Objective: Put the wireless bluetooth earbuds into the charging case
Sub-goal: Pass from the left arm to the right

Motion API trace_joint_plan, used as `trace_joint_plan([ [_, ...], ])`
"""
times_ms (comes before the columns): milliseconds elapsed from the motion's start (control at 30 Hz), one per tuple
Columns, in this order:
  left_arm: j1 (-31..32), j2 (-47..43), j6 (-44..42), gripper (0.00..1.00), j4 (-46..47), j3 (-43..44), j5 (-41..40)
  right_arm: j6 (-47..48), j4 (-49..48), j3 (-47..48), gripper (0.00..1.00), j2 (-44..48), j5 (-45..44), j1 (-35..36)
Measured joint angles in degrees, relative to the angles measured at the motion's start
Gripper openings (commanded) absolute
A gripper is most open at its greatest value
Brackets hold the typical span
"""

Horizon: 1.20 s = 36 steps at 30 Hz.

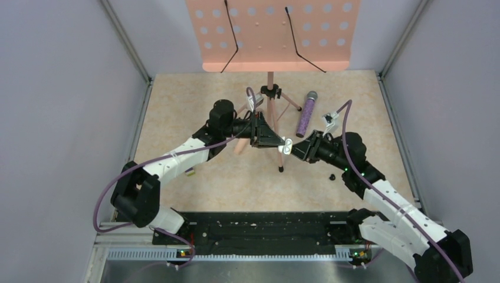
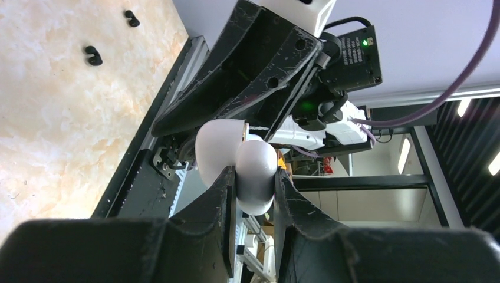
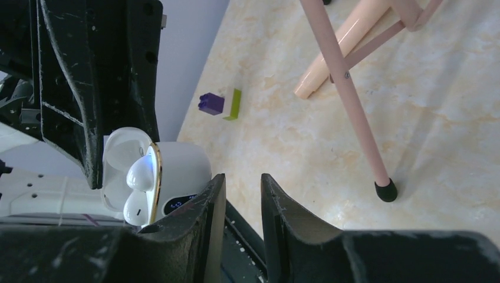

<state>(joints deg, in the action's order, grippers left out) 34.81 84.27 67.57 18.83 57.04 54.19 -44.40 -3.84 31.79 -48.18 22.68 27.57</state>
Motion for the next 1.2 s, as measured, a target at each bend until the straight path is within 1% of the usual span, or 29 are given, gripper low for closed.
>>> trace_joint_plan([
  [100, 0.2, 0.0, 0.2, 0.00, 0.6, 0.2, 0.2, -1.1, -3.0, -1.4, 0.29, 0.1, 2.1, 0.0],
  [200, 0.2, 0.0, 0.0, 0.00, 0.4, 0.5, 0.2, -1.3, -3.4, -2.3, 0.28, 1.6, 2.5, 0.0],
  [400, 0.1, 0.0, -0.7, 0.00, -0.3, 1.8, -0.1, -0.7, -2.6, -3.7, 0.33, 8.8, 2.5, -0.1],
  [533, 0.2, 0.3, -1.7, 0.00, -1.6, 1.9, -0.7, -0.6, -4.9, -3.7, 0.35, 12.0, 2.9, -0.1],
  [567, 0.2, 0.4, -1.9, 0.00, -2.1, 1.9, -0.7, -0.4, -5.3, -3.7, 0.37, 12.3, 2.9, -0.1],
  [600, 0.2, 0.5, -2.0, 0.00, -2.6, 1.9, -0.7, -0.3, -5.5, -3.7, 0.41, 12.6, 2.9, -0.1],
  [667, 0.2, 0.6, -2.4, 0.00, -3.4, 1.9, -0.7, -0.1, -5.8, -3.7, 0.56, 12.7, 2.9, -0.1],
  [733, 0.2, 0.6, -2.8, 0.00, -3.8, 1.9, -0.7, 0.3, -5.9, -3.7, 0.63, 12.6, 2.9, -0.1],
  [833, 0.2, 0.6, -3.1, 0.00, -3.9, 1.9, -0.5, 0.2, -6.1, -3.7, 0.69, 12.4, 2.9, -0.1],
  [933, 0.2, 0.6, -3.2, 0.00, -3.9, 1.9, -0.2, -1.3, -8.3, -4.4, 0.73, 12.4, 3.1, -0.6],
  [1067, 0.2, 0.6, -3.0, 0.00, -3.7, 1.9, 0.3, -4.7, -14.1, -7.2, 0.76, 12.3, 4.6, -2.0],
  [1200, 0.2, 0.6, -1.2, 0.00, -1.7, 1.9, 0.7, -9.1, -20.7, -11.1, 0.79, 11.0, 5.7, -3.0],
])
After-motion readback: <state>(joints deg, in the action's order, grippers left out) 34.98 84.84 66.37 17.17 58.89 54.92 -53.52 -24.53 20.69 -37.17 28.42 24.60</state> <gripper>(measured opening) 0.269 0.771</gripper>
